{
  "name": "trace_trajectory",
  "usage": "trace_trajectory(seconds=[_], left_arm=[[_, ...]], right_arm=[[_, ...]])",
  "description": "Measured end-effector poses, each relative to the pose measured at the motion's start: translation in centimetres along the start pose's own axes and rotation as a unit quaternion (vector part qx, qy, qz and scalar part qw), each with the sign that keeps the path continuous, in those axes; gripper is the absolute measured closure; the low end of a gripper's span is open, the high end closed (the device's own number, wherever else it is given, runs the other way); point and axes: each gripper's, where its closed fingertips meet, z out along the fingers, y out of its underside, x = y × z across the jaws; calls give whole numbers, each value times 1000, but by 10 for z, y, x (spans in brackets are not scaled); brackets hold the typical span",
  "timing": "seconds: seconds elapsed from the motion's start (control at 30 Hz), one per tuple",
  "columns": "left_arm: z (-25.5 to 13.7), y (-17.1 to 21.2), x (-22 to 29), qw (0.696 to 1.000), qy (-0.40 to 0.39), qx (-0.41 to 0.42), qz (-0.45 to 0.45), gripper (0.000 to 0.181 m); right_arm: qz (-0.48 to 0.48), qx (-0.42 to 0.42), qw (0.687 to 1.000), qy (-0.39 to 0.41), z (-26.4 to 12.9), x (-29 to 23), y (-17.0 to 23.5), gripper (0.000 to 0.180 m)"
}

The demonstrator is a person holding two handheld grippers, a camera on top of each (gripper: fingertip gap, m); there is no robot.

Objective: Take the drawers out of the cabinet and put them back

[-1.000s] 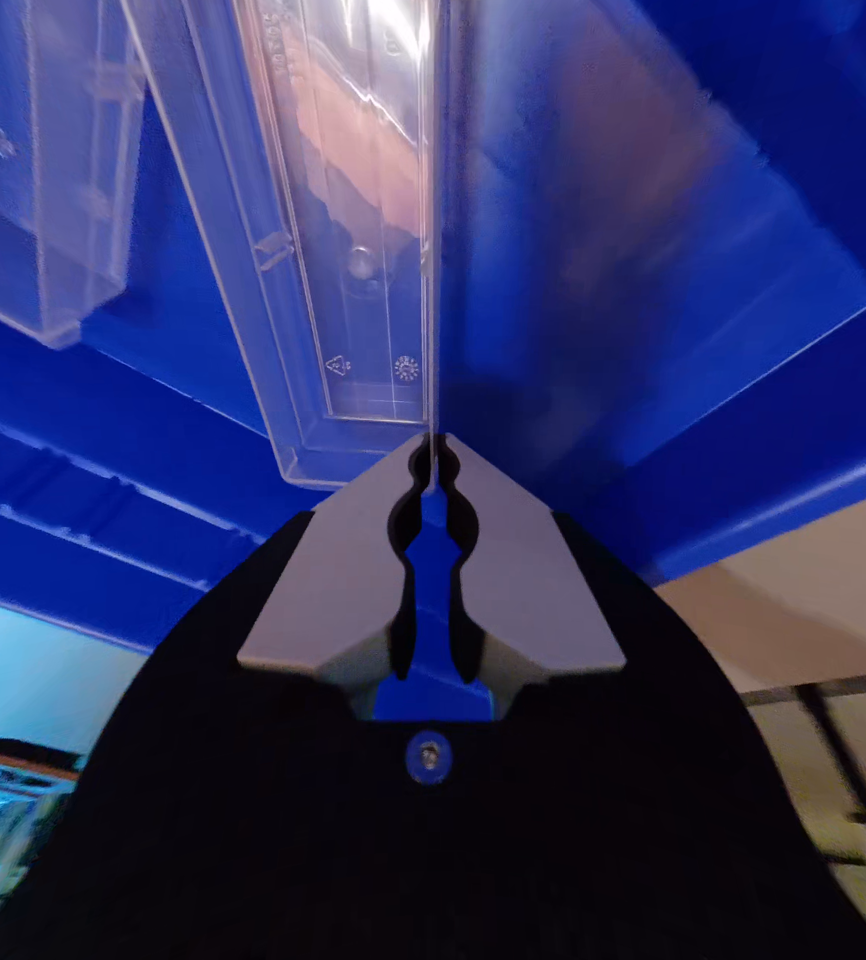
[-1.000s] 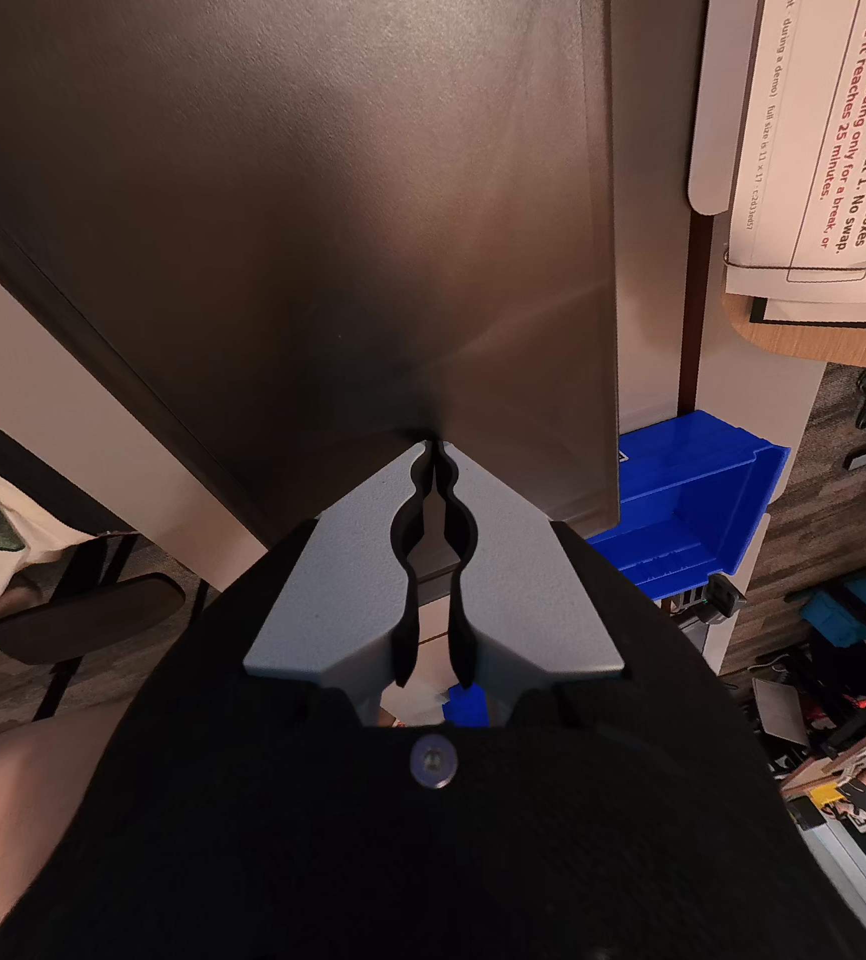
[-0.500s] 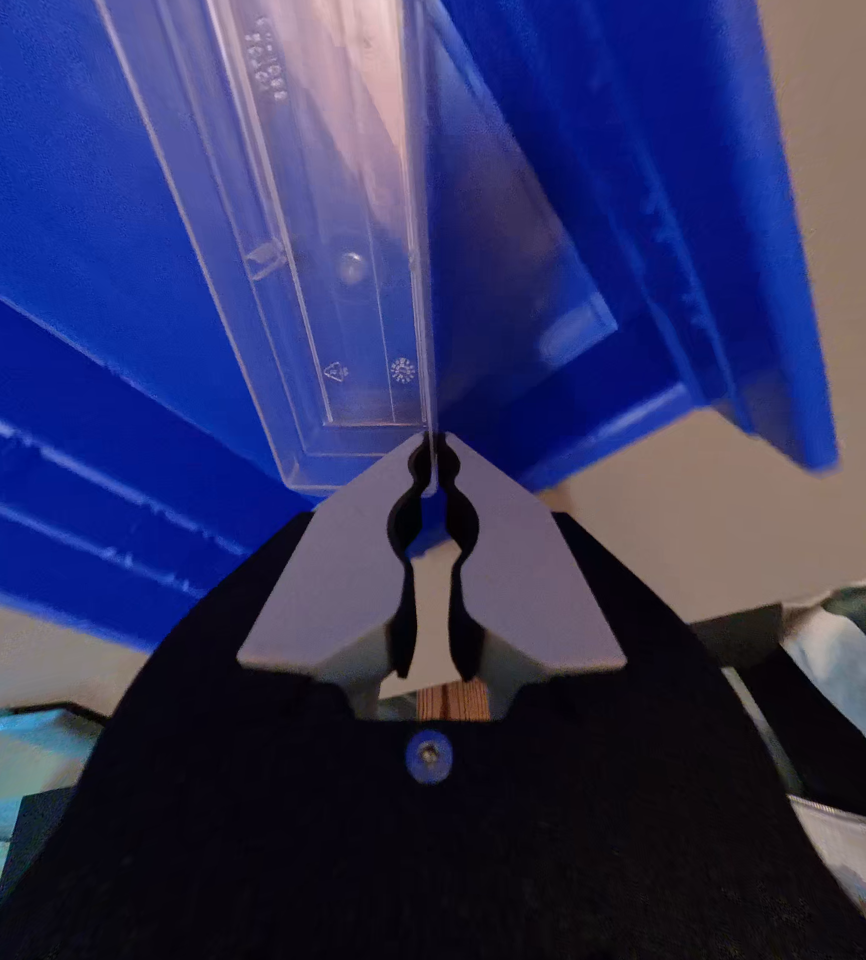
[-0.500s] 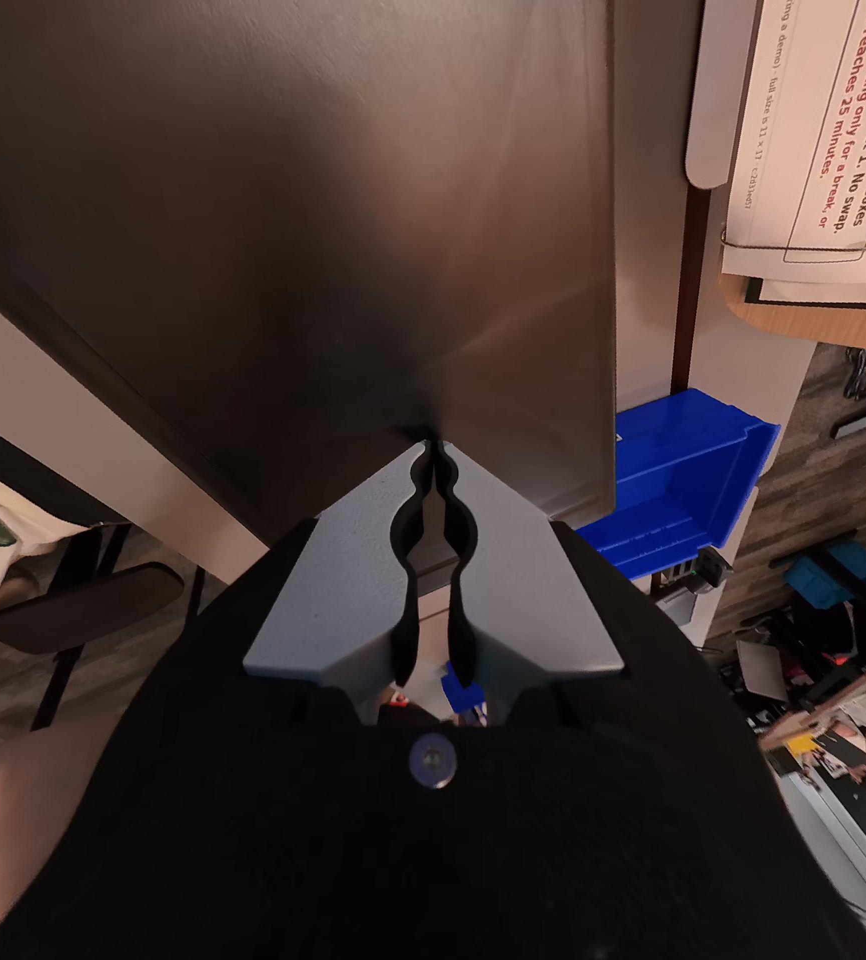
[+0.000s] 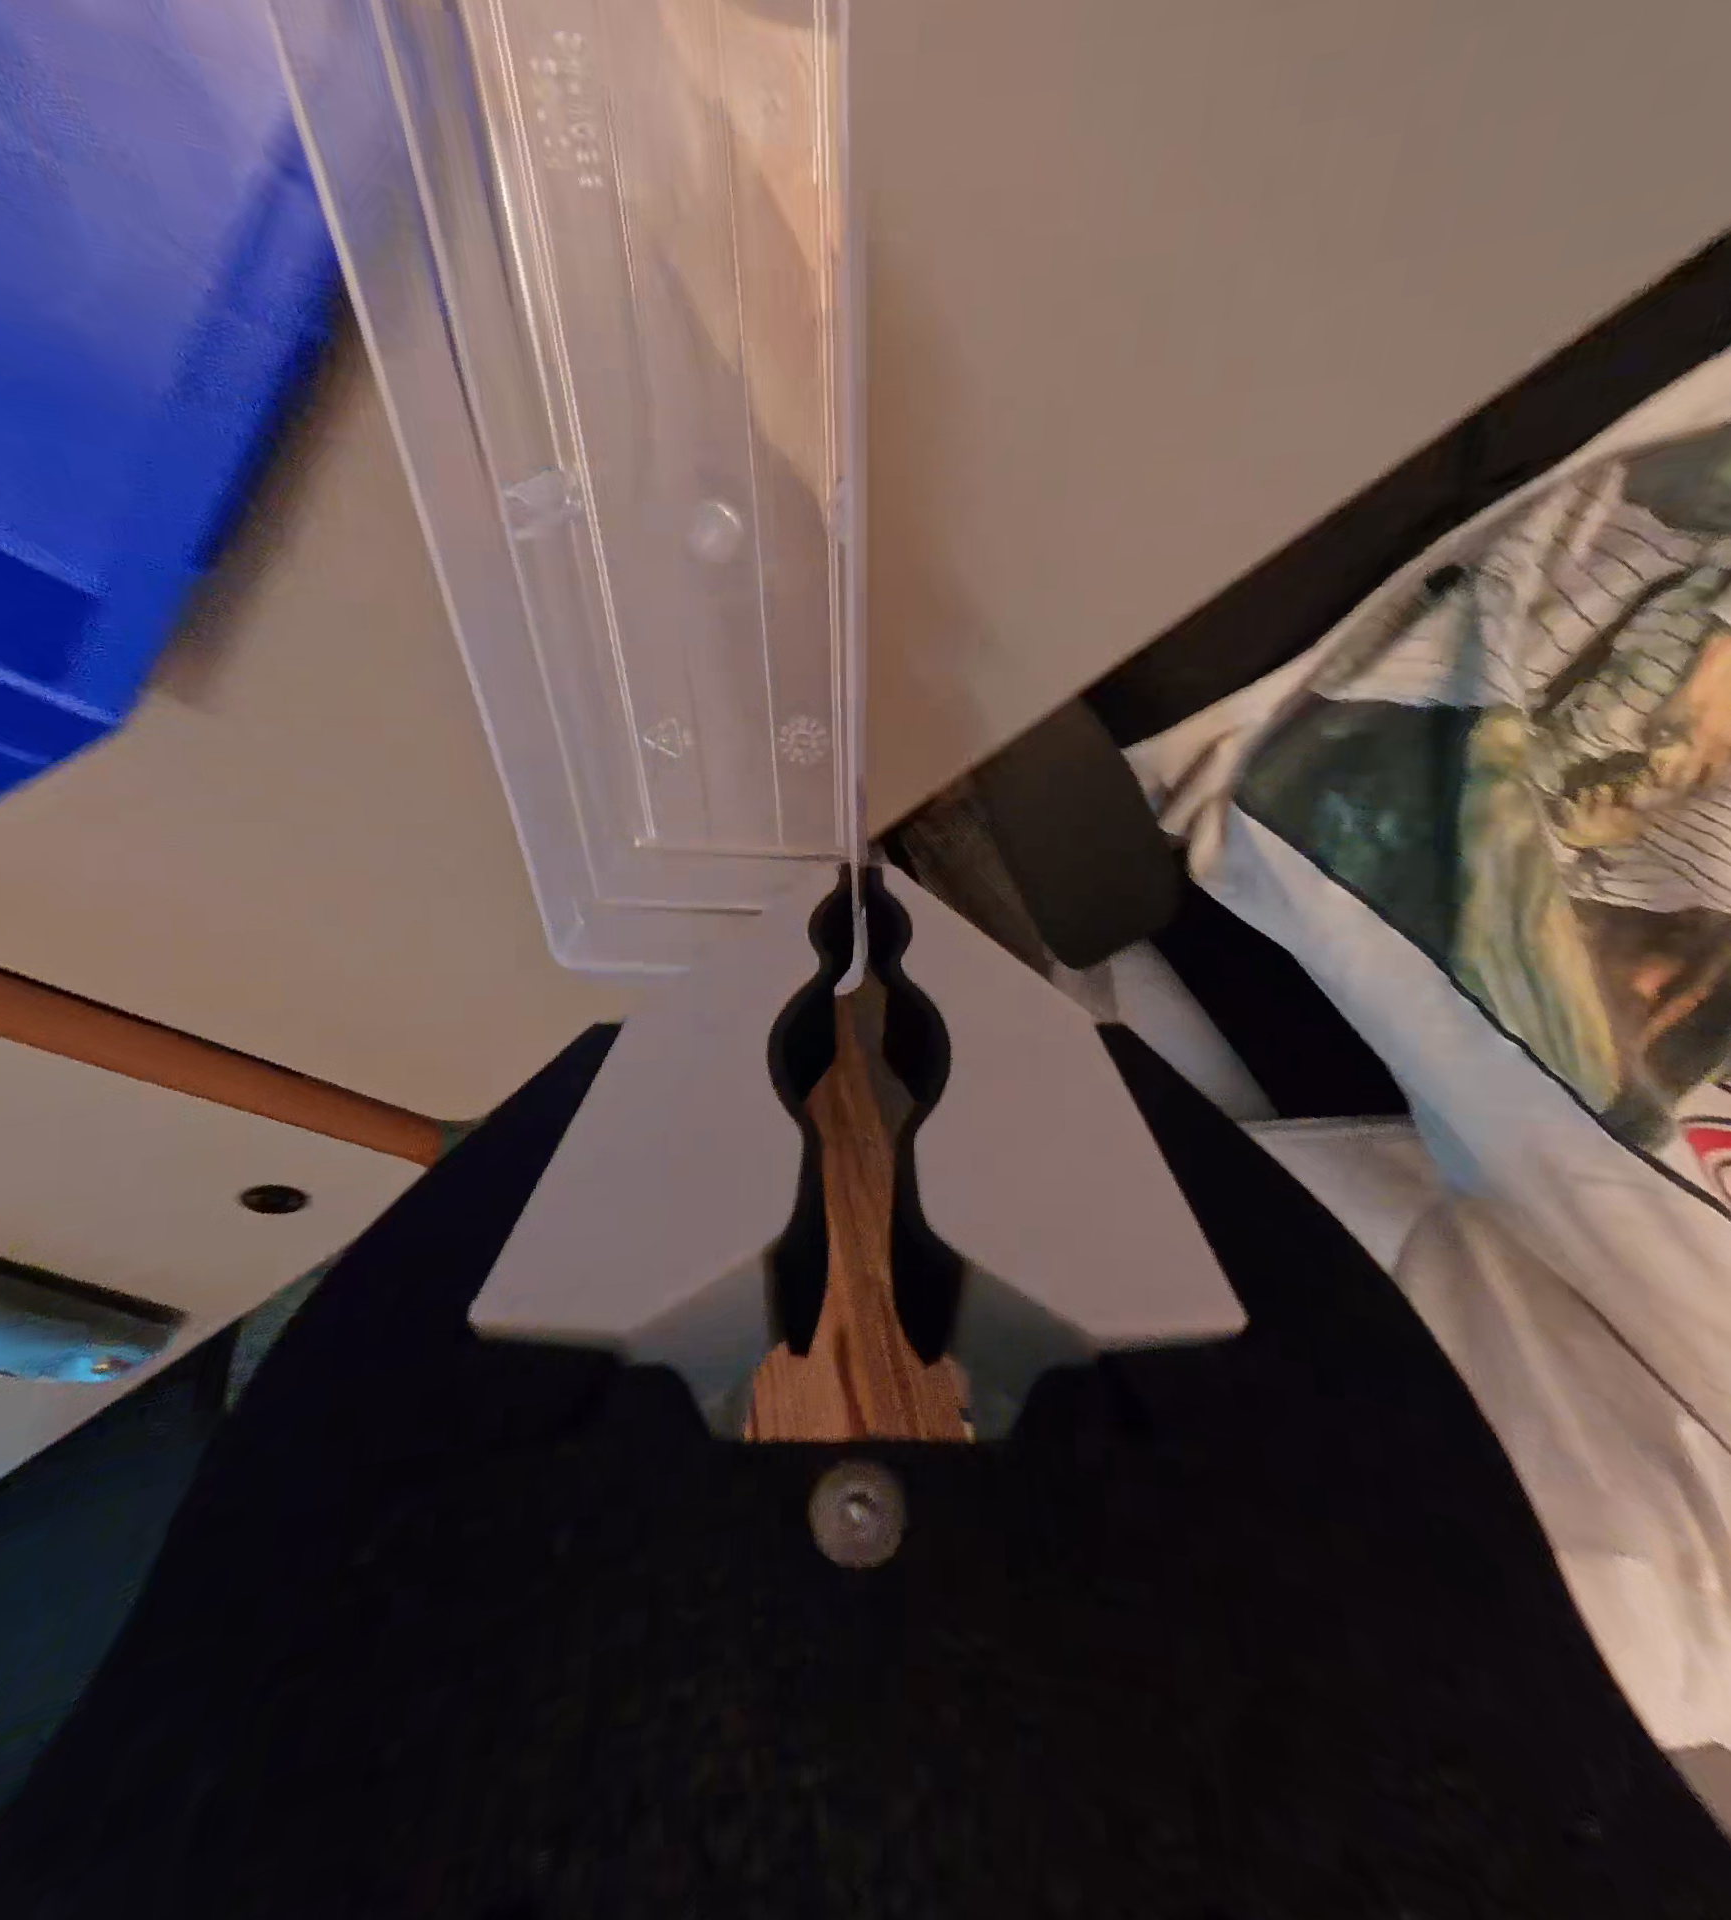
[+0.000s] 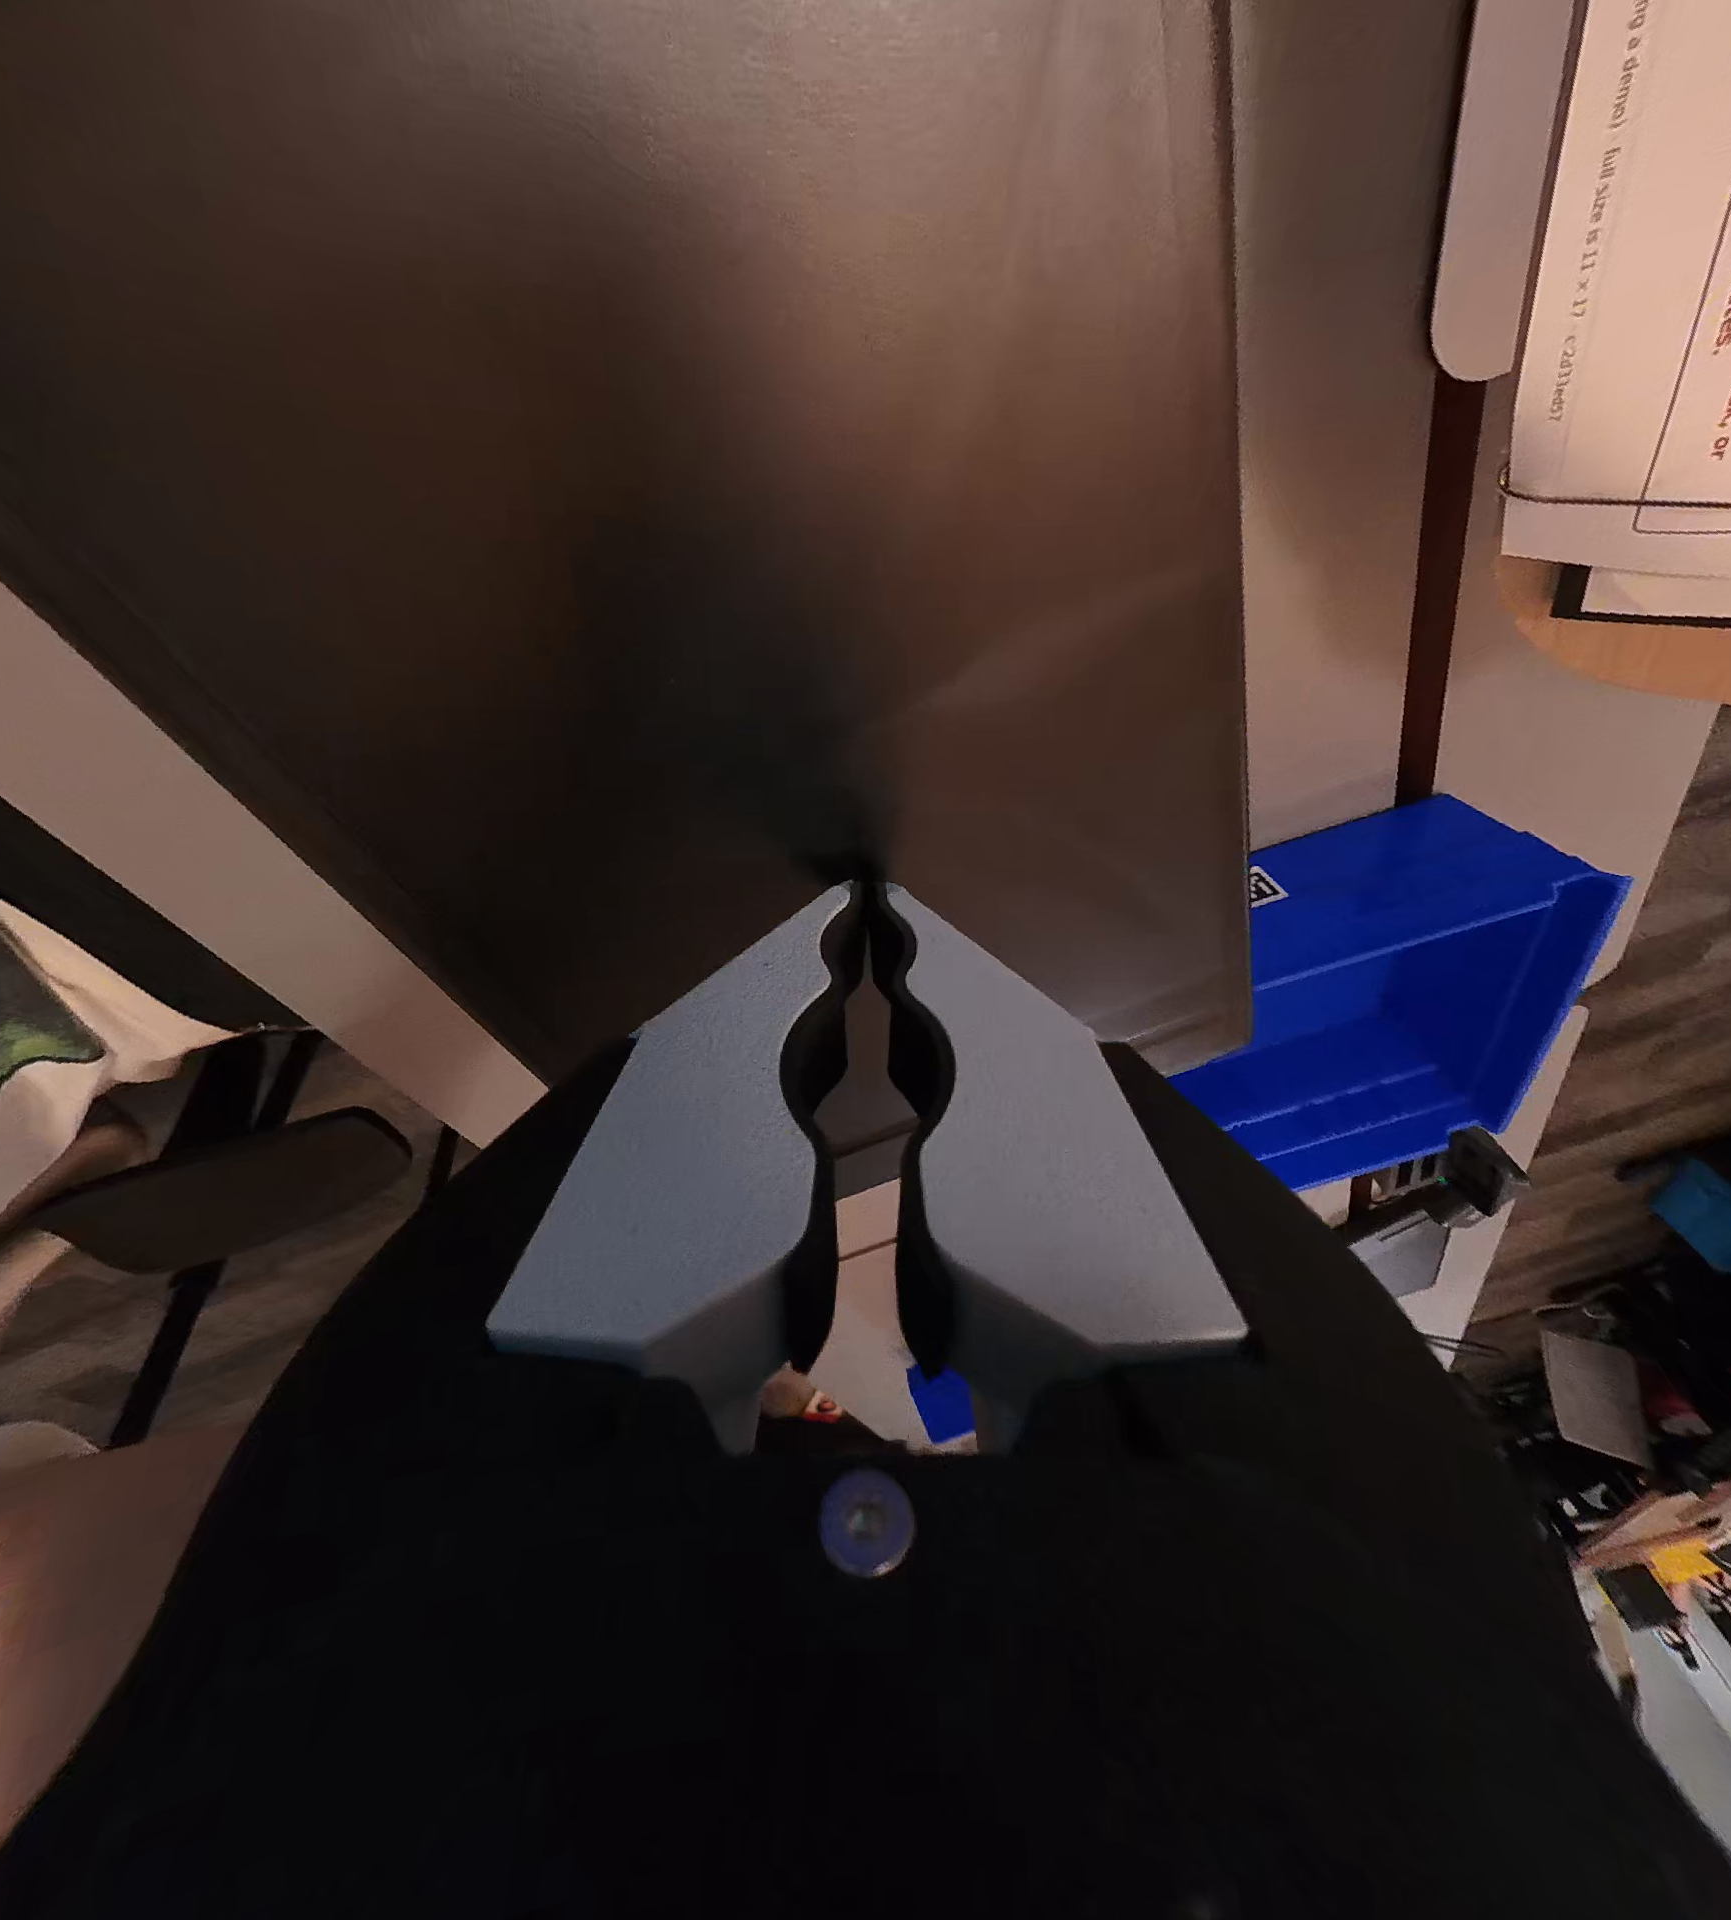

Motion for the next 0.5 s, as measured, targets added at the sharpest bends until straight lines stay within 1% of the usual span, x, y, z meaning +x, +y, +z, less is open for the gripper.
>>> trace_trajectory(seconds=[0.07, 0.17, 0.33, 0.5], left_arm=[[9, 4, 38, 1000, 25, -8, 0, 181], [31, -2, 95, 998, 55, -2, 8, 181], [79, -26, 163, 999, 43, 18, 7, 181], [117, -65, 202, 999, 1, 32, -9, 181]], right_arm=[[1, 7, 1000, -5, 0, 0, 0, 180], [3, 25, 1000, -17, 0, 0, 0, 180], [16, 45, 998, -44, 0, -1, 0, 180], [7, 32, 999, -33, 0, -1, 0, 180]])
